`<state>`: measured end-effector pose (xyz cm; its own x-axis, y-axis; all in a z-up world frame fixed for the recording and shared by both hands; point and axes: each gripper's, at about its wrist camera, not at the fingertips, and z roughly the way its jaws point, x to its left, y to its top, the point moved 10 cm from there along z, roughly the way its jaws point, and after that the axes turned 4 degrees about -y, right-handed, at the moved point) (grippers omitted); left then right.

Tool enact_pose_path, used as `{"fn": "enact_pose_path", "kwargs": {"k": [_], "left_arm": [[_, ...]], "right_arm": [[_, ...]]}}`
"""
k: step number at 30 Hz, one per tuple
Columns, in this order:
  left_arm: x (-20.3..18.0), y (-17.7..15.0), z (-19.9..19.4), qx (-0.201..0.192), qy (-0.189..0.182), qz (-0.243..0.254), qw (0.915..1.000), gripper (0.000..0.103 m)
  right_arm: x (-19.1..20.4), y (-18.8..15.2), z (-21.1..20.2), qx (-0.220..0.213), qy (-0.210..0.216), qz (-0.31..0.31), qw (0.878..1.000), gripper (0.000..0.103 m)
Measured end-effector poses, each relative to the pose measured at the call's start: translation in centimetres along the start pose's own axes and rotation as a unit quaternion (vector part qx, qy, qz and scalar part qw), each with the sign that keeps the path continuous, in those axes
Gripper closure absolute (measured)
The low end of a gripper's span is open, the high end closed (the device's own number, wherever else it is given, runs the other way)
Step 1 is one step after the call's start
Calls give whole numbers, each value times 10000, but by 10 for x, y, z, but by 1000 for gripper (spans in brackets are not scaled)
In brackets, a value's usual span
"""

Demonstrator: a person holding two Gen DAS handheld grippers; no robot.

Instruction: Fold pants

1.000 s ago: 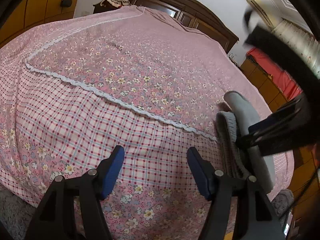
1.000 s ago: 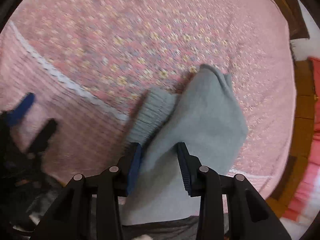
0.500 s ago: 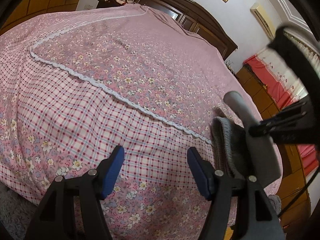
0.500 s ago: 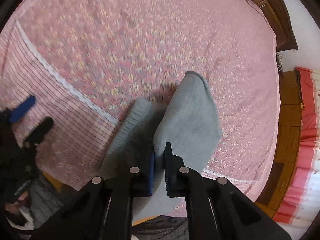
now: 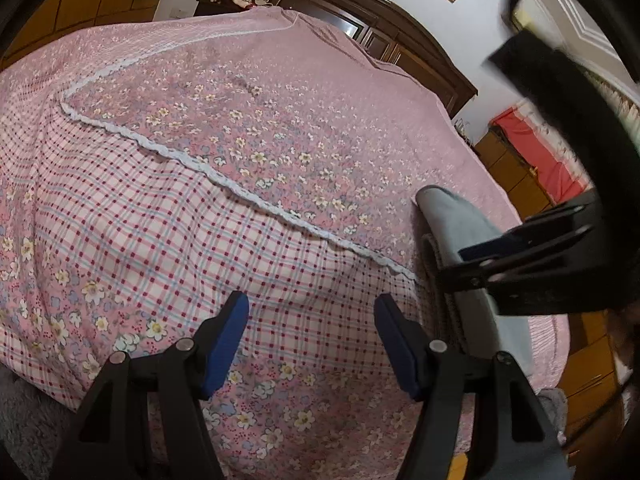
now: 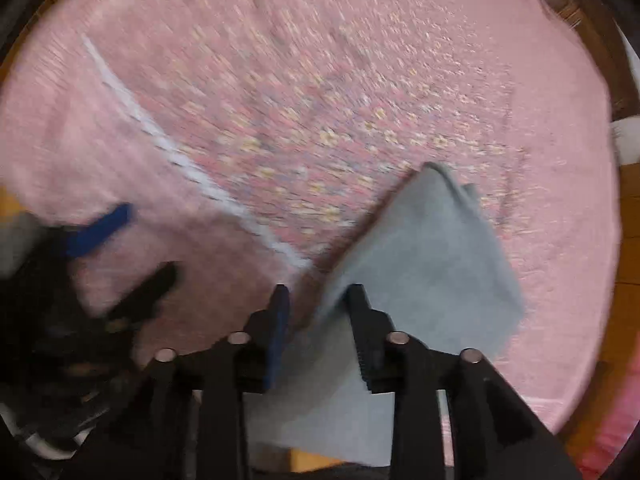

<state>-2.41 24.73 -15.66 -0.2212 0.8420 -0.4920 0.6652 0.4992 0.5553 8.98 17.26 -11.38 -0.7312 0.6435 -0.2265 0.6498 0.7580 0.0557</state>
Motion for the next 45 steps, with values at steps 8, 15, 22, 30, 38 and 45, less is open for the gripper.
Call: {"fn": "enact_pose_path", "kwargs": {"k": [8, 15, 22, 30, 38, 45], "left_arm": [[-43, 11, -25, -359, -157, 562, 9977, 35], [-139, 39, -57, -856, -496, 1438, 9846, 34], [-181, 16, 2, -129, -333, 1976, 9796, 34], [-156, -16, 54, 387, -34, 1598, 9864, 35], [-151, -26, 66, 547, -269, 1079, 9923, 35], [-161, -33, 74, 605, -245, 1147, 9913, 34]], "right_arm": [[-103, -101, -114, -1034, 1005, 963, 9849, 47], [-158, -159, -73, -956, 1515, 1707, 9689, 46], [-157, -149, -51, -1162, 2259, 1642, 9532, 46], [-152, -150, -40, -1110, 2445, 1353, 9537, 46], [-145, -135, -24, -1194, 2733, 1265, 9461, 47], [-123, -119, -16, -1230, 2830, 765, 9481, 76]]}}
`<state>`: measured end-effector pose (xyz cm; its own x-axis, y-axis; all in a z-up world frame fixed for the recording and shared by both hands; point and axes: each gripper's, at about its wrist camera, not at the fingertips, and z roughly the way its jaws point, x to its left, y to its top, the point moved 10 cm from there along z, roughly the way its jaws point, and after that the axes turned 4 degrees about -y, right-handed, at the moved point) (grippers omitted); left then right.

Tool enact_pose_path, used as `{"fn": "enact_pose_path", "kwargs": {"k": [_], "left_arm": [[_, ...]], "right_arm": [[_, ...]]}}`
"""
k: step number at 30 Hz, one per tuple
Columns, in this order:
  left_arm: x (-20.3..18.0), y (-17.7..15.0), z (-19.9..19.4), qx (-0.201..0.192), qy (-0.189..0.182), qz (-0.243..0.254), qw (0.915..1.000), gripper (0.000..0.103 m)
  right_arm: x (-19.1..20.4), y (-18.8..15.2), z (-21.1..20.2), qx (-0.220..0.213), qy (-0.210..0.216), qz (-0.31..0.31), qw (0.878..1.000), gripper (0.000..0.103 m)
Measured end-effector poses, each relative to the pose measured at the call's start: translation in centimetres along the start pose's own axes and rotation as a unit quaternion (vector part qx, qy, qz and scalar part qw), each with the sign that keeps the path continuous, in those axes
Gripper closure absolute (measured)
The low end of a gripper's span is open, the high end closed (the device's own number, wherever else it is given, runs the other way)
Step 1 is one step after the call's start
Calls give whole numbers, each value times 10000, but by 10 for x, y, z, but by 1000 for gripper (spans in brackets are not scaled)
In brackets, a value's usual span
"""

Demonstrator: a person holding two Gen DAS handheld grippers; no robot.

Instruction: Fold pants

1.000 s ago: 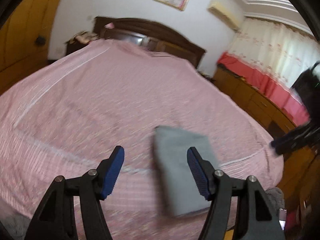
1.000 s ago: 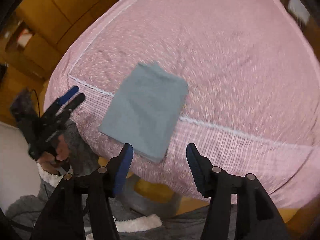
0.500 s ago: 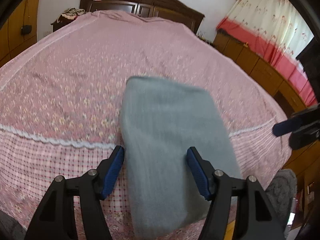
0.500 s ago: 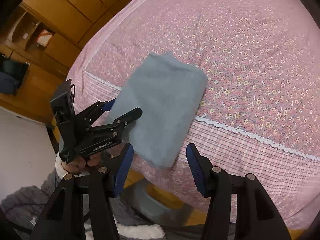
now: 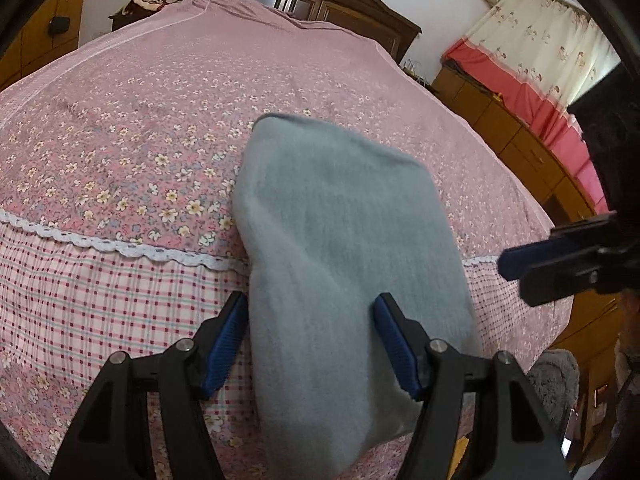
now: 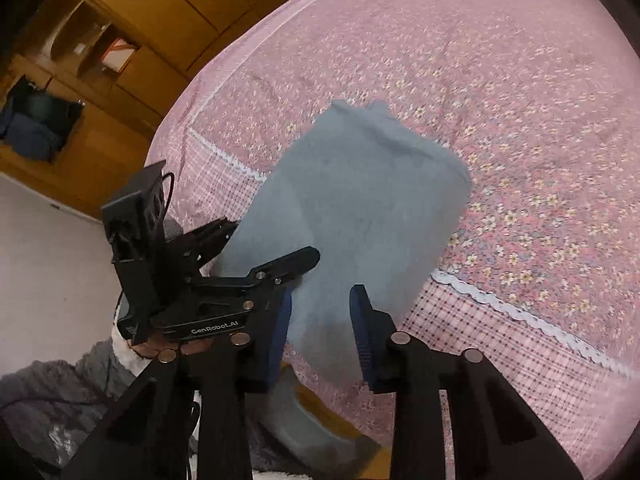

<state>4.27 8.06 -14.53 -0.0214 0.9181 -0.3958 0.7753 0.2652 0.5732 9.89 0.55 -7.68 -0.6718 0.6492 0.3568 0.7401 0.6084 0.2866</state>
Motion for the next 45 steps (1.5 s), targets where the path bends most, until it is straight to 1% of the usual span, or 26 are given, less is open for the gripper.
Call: {"fn": "enact_pose_path", "kwargs": {"k": [1, 4, 6, 8, 9, 12, 14, 15, 16, 19, 23, 25, 28, 30, 31, 32, 33, 34, 35, 36, 37, 38, 40, 41, 43, 45], "left_arm": [[-1, 0, 1, -4, -27, -9, 10000, 34], [-7, -8, 8, 2, -72, -78, 9999, 34], [-7, -11, 9, -9, -85, -105, 9999, 34], [-7, -14, 10, 40, -106, -92, 9999, 34], [-5, -18, 10, 60, -104, -67, 9999, 34], [-11, -21, 10, 46, -65, 57, 10000, 31], [-13, -22, 11, 36, -35, 50, 10000, 31], [-13, -21, 11, 30, -26, 32, 10000, 31], [-14, -20, 9, 15, -15, 4, 10000, 31], [-16, -16, -1, -28, -42, -74, 10000, 31], [-25, -6, -25, -314, 71, 102, 9994, 31], [-33, 3, -40, -515, 95, 199, 9984, 31], [-48, 14, -52, -718, -58, 317, 9969, 31], [-60, 17, -49, -712, -92, 526, 9960, 31], [-64, 16, -44, -653, -70, 610, 9960, 31], [-67, 12, -35, -554, -51, 678, 9961, 31], [-67, 6, -22, -392, -66, 732, 9965, 31], [-64, 1, -9, -197, -55, 762, 9969, 31], [-57, -8, 10, 67, 106, 790, 9968, 32], [-53, -13, 21, 124, 235, 879, 9958, 32], [-54, -13, 25, 23, 403, 1089, 9932, 32], [-60, -13, 24, -36, 539, 1357, 9893, 32], [-72, -13, 19, -19, 659, 1730, 9827, 31], [-74, -13, 17, -19, 658, 1788, 9817, 31], [-77, -10, 13, -18, 549, 1734, 9833, 31], [-76, -5, 8, -90, 326, 1489, 9883, 31]], "right_arm": [[0, -1, 3, 22, 45, -27, 10000, 80], [-1, -7, 15, 56, 218, -100, 9997, 82], [-10, -13, 30, 196, 214, -85, 9995, 84], [-26, -21, 42, 324, 160, 56, 9993, 95], [-35, -24, 44, 356, 206, 146, 9990, 103], [-59, -33, 45, 422, 179, 404, 9981, 103], [-74, -41, 44, 492, -247, 433, 9975, 100], [-77, -43, 43, 508, -379, 445, 9970, 99], [-78, -44, 41, 481, -365, 492, 9970, 99], [-69, -42, 29, 186, -41, 635, 9978, 99], [-53, -31, 6, -257, 247, 641, 9973, 99], [-44, -23, -3, -390, 402, 567, 9968, 99], [-25, -10, -11, -488, 844, 409, 9944, 99], [-13, -7, -6, -382, 1292, 295, 9904, 99], [-8, -10, 3, -209, 1569, 245, 9871, 98], [-6, -19, 16, 35, 1689, 111, 9856, 97], [-3, -34, 27, 262, 1556, 11, 9875, 95], [-17, -44, 46, 579, 1257, -10, 9904, 100], [-31, -53, 65, 843, 1397, 301, 9861, 103], [-36, -54, 70, 848, 1858, 681, 9765, 103], [-41, -54, 69, 808, 2170, 959, 9681, 103], [-42, -55, 66, 752, 2227, 977, 9671, 103], [-40, -58, 57, 577, 2030, 691, 9750, 103], [-37, -57, 52, 498, 1928, 599, 9781, 101], [-36, -52, 43, 319, 1851, 608, 9803, 97], [-36, -45, 30, 90, 1931, 700, 9786, 92]]}}
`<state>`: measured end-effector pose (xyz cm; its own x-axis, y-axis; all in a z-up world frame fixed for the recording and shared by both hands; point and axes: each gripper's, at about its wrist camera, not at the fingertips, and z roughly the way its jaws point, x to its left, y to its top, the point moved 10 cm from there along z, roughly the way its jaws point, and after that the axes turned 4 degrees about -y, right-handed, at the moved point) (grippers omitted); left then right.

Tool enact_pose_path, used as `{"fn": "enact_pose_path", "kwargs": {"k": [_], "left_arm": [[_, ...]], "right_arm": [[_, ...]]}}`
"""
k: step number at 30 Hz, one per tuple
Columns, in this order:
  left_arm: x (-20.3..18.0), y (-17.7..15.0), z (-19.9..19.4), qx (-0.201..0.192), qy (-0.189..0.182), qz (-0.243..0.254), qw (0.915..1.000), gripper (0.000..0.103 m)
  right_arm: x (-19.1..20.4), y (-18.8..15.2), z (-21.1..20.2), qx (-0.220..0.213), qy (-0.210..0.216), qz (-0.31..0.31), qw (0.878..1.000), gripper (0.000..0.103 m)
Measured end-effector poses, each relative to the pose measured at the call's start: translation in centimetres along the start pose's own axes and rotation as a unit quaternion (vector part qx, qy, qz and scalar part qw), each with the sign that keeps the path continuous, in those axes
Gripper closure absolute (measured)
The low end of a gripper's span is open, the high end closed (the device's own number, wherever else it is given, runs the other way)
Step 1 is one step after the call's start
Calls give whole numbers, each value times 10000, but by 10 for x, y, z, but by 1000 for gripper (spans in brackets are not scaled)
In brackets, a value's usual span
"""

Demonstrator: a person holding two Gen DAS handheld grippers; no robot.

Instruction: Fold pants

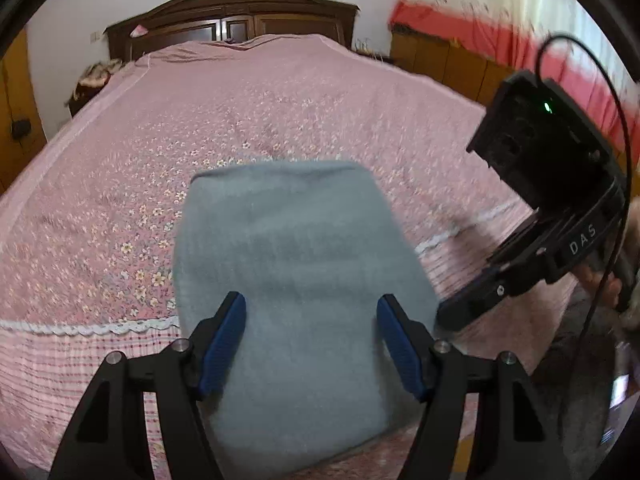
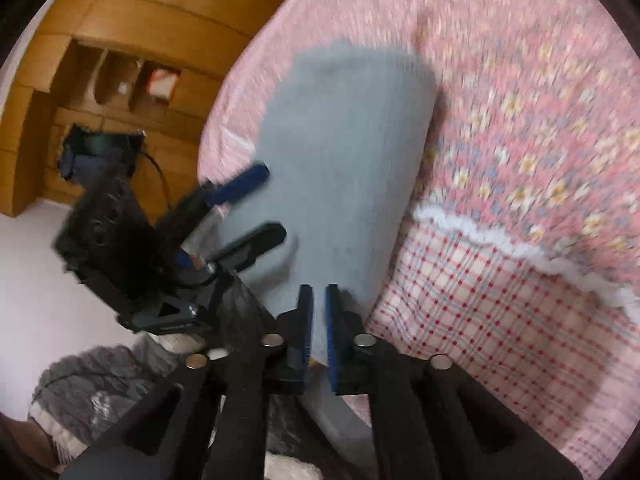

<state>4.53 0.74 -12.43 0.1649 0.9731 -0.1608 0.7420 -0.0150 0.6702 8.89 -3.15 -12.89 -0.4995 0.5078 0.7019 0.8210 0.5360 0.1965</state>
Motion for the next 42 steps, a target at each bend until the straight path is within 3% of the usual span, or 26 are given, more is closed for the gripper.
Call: {"fn": "enact_pose_path", "kwargs": {"k": [2, 4, 7, 11, 15, 19, 21, 22, 23, 24, 25, 28, 30, 31, 33, 34, 36, 38, 42], "left_arm": [[9, -2, 3, 5, -183, -301, 9994, 31], [17, -7, 4, 91, -299, -569, 9979, 31], [24, -9, 0, 22, -382, -632, 9973, 31], [30, -1, -13, 2, -503, -892, 9947, 31], [27, 22, -28, -228, -671, -900, 9934, 32], [25, 34, -16, -207, -798, -707, 9941, 33], [37, 23, 7, 183, -791, -908, 9926, 55], [46, 16, 17, 310, -734, -1029, 9915, 61], [54, 13, 21, 239, -750, -1131, 9905, 69], [58, 12, 19, 141, -907, -1248, 9879, 70], [60, 11, 17, 115, -1045, -1357, 9852, 69], [66, 11, 8, 207, -1208, -1552, 9802, 69], [73, 15, -5, 196, -1095, -1483, 9827, 62], [81, 19, -14, 134, -936, -1420, 9853, 56], [90, 18, -23, 203, -865, -1334, 9871, 29], [94, 13, -23, 419, -936, -1293, 9863, 25], [96, -5, -19, 876, -1236, -1252, 9805, 24], [102, -24, -9, 1318, -1317, -1370, 9729, 24], [106, -35, -1, 1344, -1725, -1538, 9636, 21]], "right_arm": [[-1, 6, -10, -150, 52, 102, 9998, 90], [-7, 7, -27, -131, -155, 131, 9997, 88], [-19, 12, -54, -221, -538, 221, 9981, 83], [-22, 18, -72, -528, -567, 283, 9966, 81], [-13, 36, -68, -809, -190, 252, 9962, 81], [-5, 59, -49, -843, 734, 615, 9918, 79], [-9, 69, -30, -817, 715, 546, 9926, 76], [-16, 68, -24, -777, 670, 570, 9931, 76], [-28, 72, -13, -733, 611, 716, 9929, 76], [-40, 72, 0, -677, 628, 984, 9909, 77], [-51, 71, 9, -619, 710, 1242, 9878, 85], [-54, 74, 7, -688, 786, 1292, 9861, 90], [-50, 74, -7, -827, 579, 1152, 9882, 85], [-48, 73, -16, -912, 538, 1107, 9882, 73], [-42, 64, -32, -1139, 530, 1050, 9865, 51], [-42, 57, -36, -1155, 607, 1067, 9857, 48], [-40, 41, -30, -1030, 668, 1111, 9862, 48], [-46, 26, -13, -775, 397, 1068, 9905, 48], [-42, 24, 8, -680, 430, 888, 9928, 48]]}}
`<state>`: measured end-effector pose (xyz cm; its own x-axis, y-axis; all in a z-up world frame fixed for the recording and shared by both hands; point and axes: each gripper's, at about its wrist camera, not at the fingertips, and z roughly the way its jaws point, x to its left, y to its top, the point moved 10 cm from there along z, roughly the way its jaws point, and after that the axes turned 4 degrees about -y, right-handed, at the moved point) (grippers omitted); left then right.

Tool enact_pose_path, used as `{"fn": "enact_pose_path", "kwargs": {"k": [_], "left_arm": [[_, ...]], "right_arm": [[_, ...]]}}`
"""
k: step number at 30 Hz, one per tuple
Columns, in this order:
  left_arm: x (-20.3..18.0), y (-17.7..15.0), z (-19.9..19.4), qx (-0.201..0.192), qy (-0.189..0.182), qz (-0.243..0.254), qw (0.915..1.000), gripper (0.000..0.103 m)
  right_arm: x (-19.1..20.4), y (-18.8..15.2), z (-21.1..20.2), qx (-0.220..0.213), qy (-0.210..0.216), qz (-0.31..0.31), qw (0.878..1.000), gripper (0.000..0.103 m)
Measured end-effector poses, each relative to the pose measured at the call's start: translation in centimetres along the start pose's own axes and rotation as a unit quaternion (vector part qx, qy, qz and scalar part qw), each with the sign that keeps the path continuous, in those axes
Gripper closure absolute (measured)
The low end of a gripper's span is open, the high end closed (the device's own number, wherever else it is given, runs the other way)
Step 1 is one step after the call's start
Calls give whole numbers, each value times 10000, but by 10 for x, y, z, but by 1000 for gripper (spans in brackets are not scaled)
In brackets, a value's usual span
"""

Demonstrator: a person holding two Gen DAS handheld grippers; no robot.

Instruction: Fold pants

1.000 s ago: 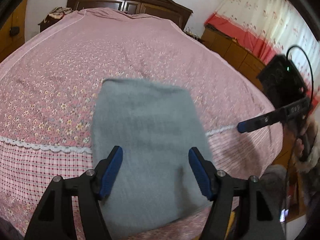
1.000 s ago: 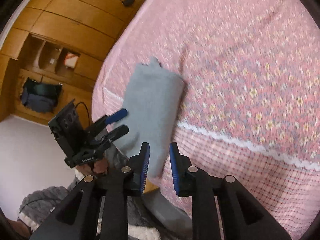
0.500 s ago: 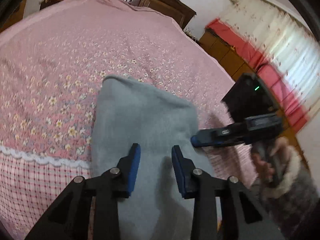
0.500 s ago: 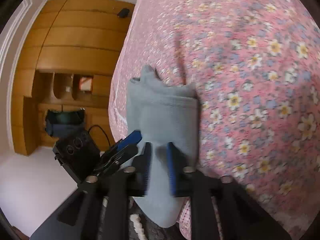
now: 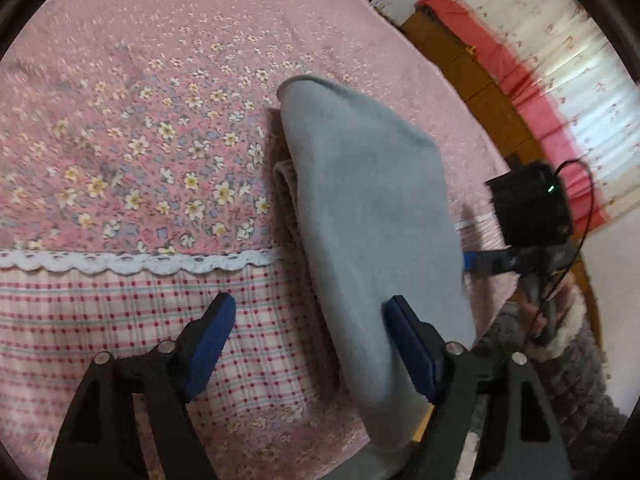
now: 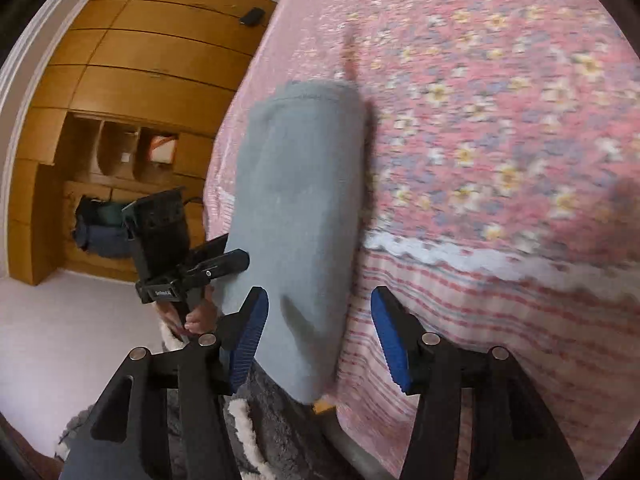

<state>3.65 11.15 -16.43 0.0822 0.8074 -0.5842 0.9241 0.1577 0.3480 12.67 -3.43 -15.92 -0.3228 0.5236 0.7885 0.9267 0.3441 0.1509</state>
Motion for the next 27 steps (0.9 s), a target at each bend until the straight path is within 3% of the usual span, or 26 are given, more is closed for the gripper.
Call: {"fn": "enact_pose_path", "kwargs": {"k": [4, 8, 10, 12, 13, 17, 21, 27], "left_arm": [[-11, 17, 4, 15, -599, 287, 9978, 27], [-22, 26, 17, 198, -492, 447, 9976, 29], [-23, 23, 10, 112, -474, 427, 9979, 44], [-28, 22, -3, -5, -616, 320, 9976, 67], [-37, 24, -10, -65, -713, 365, 9968, 70], [-80, 36, -21, -217, -608, 819, 9945, 73], [-113, 60, -15, -237, -864, 962, 9913, 73], [-93, 109, 40, -28, -1125, 294, 9932, 72]], "right_arm": [[11, 13, 21, 63, -32, -270, 9996, 48], [15, 28, 31, -48, 135, -291, 9995, 51], [18, 26, 32, 0, 62, -300, 9995, 68], [23, 21, 20, 0, -161, -634, 9979, 75], [29, 22, 17, 28, -345, -798, 9962, 76], [38, 34, -19, 1, -723, -918, 9932, 77], [29, 54, -65, -84, -797, -852, 9931, 77], [-23, 92, -83, -133, -1149, -684, 9909, 75]]}}
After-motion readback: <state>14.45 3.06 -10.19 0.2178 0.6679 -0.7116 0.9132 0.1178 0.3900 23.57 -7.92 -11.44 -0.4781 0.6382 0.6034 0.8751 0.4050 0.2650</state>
